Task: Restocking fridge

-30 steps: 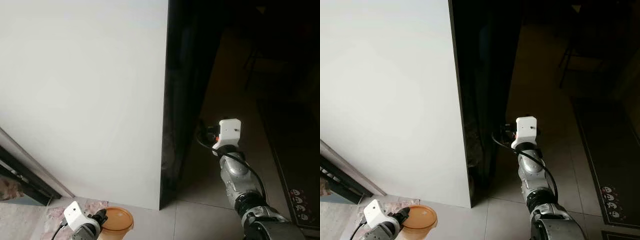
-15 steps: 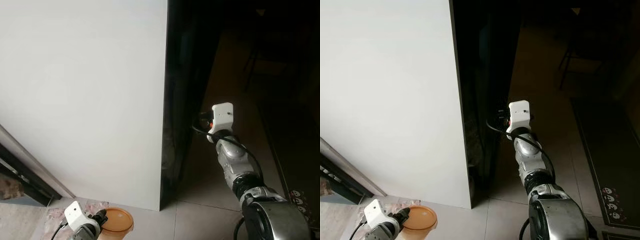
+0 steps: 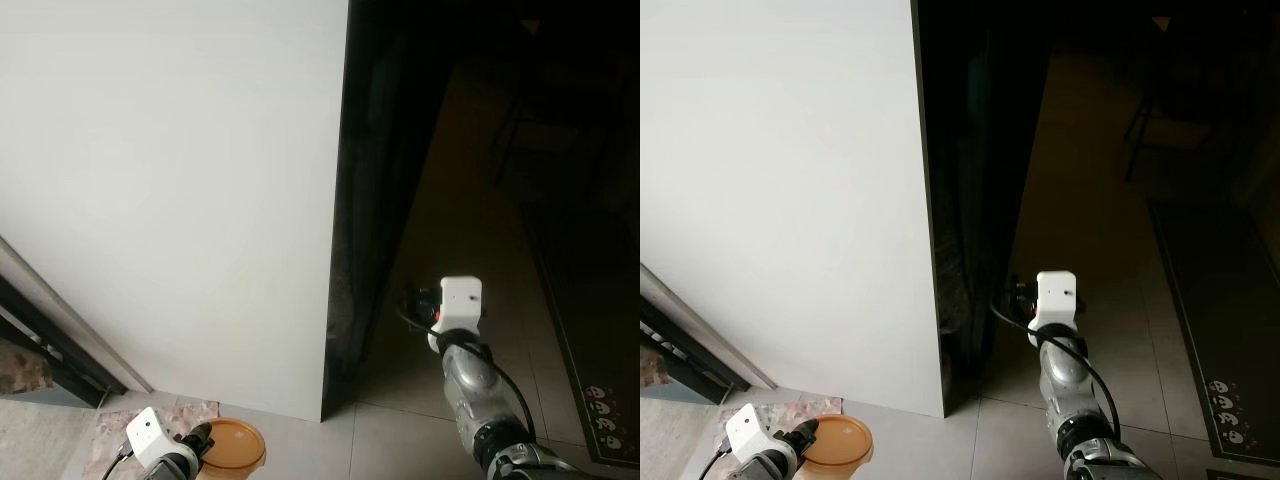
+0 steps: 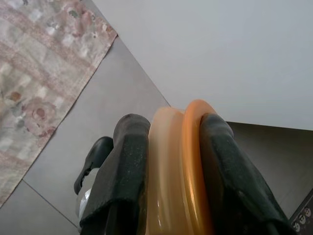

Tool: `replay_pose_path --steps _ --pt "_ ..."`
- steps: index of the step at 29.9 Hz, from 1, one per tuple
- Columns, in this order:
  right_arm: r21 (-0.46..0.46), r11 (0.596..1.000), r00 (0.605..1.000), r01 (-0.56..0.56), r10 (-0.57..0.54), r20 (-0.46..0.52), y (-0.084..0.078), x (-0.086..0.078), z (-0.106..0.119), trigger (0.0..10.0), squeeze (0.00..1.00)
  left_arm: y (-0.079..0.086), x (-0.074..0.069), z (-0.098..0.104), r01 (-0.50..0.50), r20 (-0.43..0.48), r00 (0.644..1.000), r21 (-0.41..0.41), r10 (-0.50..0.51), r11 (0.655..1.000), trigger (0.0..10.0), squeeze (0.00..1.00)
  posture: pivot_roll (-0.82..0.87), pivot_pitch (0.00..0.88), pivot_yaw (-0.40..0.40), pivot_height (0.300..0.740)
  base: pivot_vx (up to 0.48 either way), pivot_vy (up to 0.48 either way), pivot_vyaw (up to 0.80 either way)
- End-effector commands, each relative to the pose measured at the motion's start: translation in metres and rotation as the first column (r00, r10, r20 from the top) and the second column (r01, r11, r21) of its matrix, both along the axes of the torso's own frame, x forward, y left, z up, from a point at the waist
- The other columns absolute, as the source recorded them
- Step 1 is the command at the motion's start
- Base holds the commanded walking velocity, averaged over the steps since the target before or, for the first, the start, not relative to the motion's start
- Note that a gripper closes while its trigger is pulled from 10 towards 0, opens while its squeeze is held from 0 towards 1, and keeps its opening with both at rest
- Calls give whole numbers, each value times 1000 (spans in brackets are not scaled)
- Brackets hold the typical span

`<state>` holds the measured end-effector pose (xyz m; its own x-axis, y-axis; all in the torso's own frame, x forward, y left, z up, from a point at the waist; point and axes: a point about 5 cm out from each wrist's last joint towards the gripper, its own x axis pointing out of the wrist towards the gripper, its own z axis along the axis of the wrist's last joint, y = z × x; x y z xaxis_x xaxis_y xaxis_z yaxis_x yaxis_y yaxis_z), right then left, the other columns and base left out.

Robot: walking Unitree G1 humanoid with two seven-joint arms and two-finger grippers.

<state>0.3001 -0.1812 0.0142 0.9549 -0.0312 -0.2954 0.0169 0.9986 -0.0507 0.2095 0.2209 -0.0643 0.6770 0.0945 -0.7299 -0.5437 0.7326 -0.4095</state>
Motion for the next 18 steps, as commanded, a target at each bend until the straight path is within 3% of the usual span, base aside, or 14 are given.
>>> replay_pose_path --steps 1,3,5,6,9,12,18 --pt "11 1000 976 5 -3 -219 -4 -32 -37 10000 0 4 -2 0 -1 -7 1000 11 1 1000 10000 0 -13 41 13 740 0 0 0" --pt "-14 999 935 40 -43 -352 -12 -58 -59 10000 0 5 -2 0 -9 -3 1000 10 9 1000 10000 0 -14 41 13 740 0 0 0" --pt "-19 999 922 47 -51 -384 -14 -65 -64 10000 0 5 -1 0 -13 0 1000 9 13 1000 10000 0 -14 41 13 740 0 0 0" --pt "-28 997 888 70 -75 -454 -19 -82 -75 10000 0 6 -1 1 -15 0 1000 10 15 1000 10000 0 -9 38 14 740 0 0 0" --pt "-53 996 852 75 -92 -515 -24 -99 -85 10000 0 7 -2 0 -14 -5 1000 12 14 1000 10000 0 -8 37 15 740 0 0 0" --pt "-60 991 824 123 -136 -550 -30 -112 -91 10000 0 7 -3 0 -27 -1 1000 3 27 1000 10000 0 -2 40 18 740 0 0 0" --pt "-54 988 822 142 -149 -549 -33 -114 -91 10000 0 4 -2 0 -15 1 1000 -10 15 1000 10000 0 -9 43 20 740 0 0 0"
